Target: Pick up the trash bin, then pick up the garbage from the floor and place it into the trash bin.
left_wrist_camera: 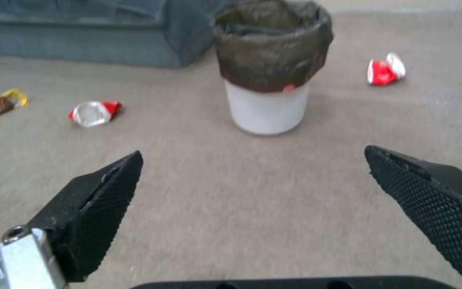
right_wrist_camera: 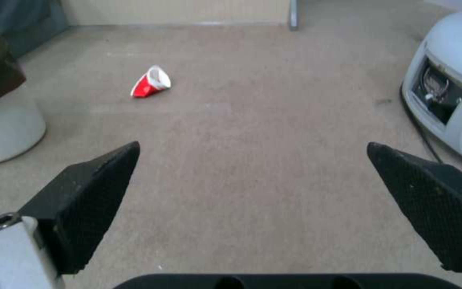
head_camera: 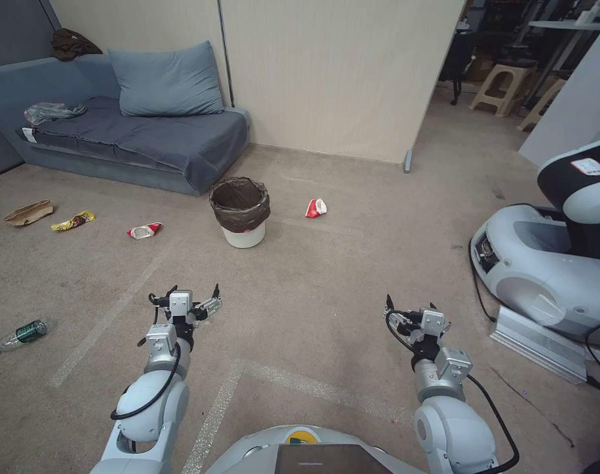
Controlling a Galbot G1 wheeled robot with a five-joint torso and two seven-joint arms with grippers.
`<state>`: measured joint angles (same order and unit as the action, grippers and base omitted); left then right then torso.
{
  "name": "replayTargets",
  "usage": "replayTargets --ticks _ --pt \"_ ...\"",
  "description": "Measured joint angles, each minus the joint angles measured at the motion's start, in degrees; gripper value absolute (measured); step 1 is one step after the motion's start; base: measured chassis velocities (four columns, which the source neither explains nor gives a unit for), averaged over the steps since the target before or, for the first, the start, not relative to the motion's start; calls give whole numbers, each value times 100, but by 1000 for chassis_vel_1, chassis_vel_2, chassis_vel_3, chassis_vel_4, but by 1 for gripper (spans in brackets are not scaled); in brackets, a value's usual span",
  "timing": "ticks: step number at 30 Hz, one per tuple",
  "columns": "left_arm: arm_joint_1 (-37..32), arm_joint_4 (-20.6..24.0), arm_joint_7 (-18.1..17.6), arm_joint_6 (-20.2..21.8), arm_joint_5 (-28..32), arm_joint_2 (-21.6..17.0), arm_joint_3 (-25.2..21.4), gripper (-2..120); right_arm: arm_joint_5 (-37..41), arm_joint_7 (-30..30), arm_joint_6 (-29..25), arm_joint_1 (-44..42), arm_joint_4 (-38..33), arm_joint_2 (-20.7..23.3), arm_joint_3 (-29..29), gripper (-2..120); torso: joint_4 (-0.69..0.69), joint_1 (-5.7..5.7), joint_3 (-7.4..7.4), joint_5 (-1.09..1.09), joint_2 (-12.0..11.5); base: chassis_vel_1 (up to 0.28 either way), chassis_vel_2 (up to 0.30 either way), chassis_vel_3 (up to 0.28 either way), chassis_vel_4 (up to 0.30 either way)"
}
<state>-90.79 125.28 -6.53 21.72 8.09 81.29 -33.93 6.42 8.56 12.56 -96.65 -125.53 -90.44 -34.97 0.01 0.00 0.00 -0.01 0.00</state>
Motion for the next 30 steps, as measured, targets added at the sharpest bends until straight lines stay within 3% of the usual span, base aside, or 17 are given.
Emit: replayTargets --ticks 5,7,8,9,11,14,30 --pt "-21 170 -131 399 171 -83 -37 100 -50 33 -7 9 72 -15 13 100 -1 0 0 -1 0 0 0 0 0" --pt "-31 333 -282 841 367 -180 -81 100 -61 52 -23 11 109 -5 4 100 -1 0 0 0 0 0 0 0 0" --pt "-31 333 -282 841 367 -180 -81 100 -61 52 -23 11 109 -5 4 100 -1 0 0 0 0 0 0 0 0" --pt "-40 453 -390 1164 509 -248 -111 100 -71 52 -33 6 112 -3 3 100 -1 0 0 0 0 0 0 0 0" --pt "-45 510 -444 1316 576 -280 -124 100 -73 52 -36 7 112 -2 5 100 -1 0 0 1 0 0 0 0 0" --pt "-62 777 -675 1968 906 -432 -208 100 -67 43 -52 22 112 0 13 100 0 0 0 0 0 0 0 0 0" --pt "-52 895 -702 2067 1064 -504 -212 100 -76 -111 -330 52 196 4 9 100 -1 0 0 1 0 0 0 0 0"
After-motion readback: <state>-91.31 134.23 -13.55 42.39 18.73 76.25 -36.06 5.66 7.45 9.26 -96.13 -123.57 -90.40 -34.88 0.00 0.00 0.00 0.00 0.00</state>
